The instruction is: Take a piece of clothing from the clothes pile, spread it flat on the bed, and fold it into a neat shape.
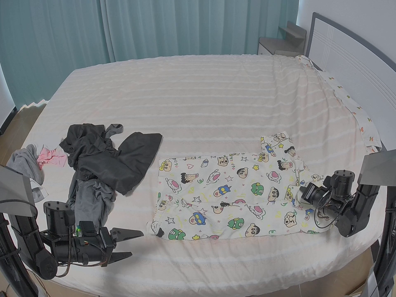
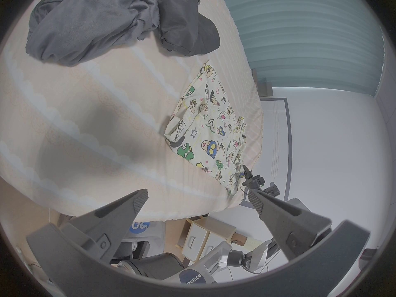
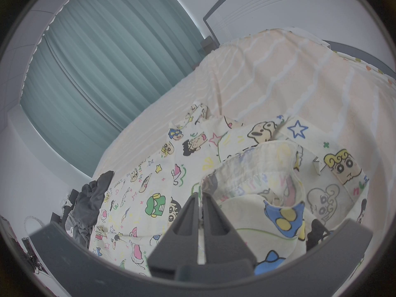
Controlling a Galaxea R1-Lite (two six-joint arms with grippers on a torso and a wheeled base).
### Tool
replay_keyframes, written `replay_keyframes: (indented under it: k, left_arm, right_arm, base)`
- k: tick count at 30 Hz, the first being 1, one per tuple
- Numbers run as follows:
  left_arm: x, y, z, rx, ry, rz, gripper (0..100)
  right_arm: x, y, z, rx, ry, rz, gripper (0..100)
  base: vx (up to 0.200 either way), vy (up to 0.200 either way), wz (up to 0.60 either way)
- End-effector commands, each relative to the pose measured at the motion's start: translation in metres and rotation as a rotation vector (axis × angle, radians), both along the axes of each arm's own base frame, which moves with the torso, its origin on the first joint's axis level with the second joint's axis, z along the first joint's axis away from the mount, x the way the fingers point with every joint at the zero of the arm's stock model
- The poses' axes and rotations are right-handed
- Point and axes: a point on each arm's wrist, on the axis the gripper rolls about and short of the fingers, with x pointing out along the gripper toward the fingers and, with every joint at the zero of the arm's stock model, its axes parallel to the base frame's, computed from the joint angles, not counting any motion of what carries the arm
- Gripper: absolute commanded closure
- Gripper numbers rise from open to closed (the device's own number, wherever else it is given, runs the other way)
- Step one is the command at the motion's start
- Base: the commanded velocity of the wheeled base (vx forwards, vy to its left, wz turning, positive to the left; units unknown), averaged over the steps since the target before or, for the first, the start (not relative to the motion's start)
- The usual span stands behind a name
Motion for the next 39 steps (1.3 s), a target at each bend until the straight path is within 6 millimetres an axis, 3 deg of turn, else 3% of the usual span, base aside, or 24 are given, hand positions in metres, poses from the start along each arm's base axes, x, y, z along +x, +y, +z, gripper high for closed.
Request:
replay_keyframes:
  k: [1,7,17,18,22,31,34,39]
  left_arm:
    - [-0.003,0.000,-0.001,0.003,0.013,0.000,0]
    - [-0.003,0.000,-0.001,0.003,0.013,0.000,0]
    - [-0.002,0.000,-0.002,0.003,0.013,-0.002,0]
    - [-0.003,0.000,-0.002,0.003,0.015,-0.003,0]
    - [-0.003,0.000,-0.002,0.004,0.015,-0.002,0]
    - [-0.003,-0.001,-0.003,0.014,0.019,0.006,0]
    - [-0.003,-0.005,-0.005,0.035,0.023,0.010,0]
    - [-0.003,-0.008,-0.008,0.067,0.018,0.005,0]
  right_arm:
    - [0.013,0.007,0.023,0.001,-0.047,0.020,100]
    - [0.029,0.017,0.030,-0.001,-0.040,0.042,100]
    - [0.047,0.016,0.029,-0.006,0.015,0.034,100]
    - [0.047,0.015,0.028,-0.005,0.020,0.032,0]
    - [0.045,0.014,0.032,-0.005,0.006,0.030,0]
    - [0.033,0.011,0.067,0.001,-0.077,0.027,0]
    - [0.028,0.005,0.066,-0.009,-0.015,0.013,0]
    - [0.018,-0.004,0.046,-0.029,0.088,0.020,0]
  base:
    - [0.000,0.000,0.00]
    - [0.000,0.000,0.00]
    - [0.000,0.000,0.00]
    - [0.000,0.000,0.00]
    - [0.000,0.000,0.00]
    - [0.000,0.000,0.00]
    - [0.000,0.000,0.00]
    - [0.000,0.000,0.00]
